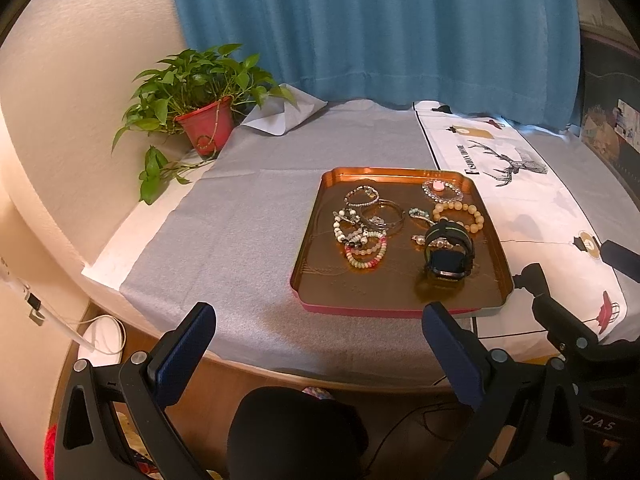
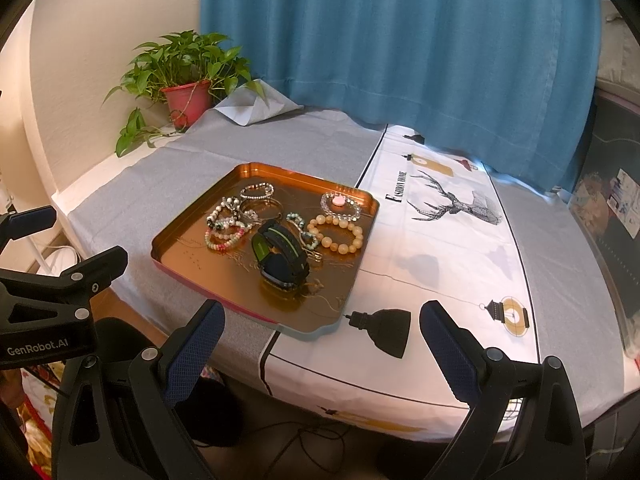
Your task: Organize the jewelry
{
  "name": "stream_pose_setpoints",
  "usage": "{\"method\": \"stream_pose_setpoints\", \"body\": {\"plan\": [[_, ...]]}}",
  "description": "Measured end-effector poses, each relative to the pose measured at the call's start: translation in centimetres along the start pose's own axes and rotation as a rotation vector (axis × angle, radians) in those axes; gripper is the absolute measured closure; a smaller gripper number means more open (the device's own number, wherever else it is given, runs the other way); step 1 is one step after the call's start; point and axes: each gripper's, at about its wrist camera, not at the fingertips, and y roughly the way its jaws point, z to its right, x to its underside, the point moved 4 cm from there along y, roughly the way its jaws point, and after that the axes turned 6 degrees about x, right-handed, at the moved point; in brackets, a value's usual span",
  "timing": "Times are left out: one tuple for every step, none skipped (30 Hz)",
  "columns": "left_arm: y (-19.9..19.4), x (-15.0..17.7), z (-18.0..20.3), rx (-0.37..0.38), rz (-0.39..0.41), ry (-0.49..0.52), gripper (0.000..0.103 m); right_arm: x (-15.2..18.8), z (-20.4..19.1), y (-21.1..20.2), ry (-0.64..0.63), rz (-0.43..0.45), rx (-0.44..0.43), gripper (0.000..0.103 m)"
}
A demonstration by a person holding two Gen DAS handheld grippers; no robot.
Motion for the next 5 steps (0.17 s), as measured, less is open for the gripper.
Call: {"method": "stream_pose_setpoints", "body": {"plan": [[0.01,0.08,-0.16,-0.002,0.002,0.000,0.000,0.00,0.00,-0.02,0.000,0.000,0.000,0.005],[-0.09,0.13,-0.27,-0.006,0.004,0.000,0.000,0.01,-0.07,0.00,0.001,0.000,0.001,0.005],[-0.05,0.22,-0.38,-0.007,0.004,0.000,0.000,0.00,-0.05,-0.02,0.000,-0.001,-0.001,0.005],[0.00,0.26,-0.42,-0.006,0.004,0.001,0.000,0.00,-0.08,-0.02,0.000,-0.001,-0.001,0.005],[0.00,0.29,-0.49,-0.005,0.003,0.001,0.000,0.03,-0.11,-0.04,-0.001,-0.001,-0.002,0.005]]}}
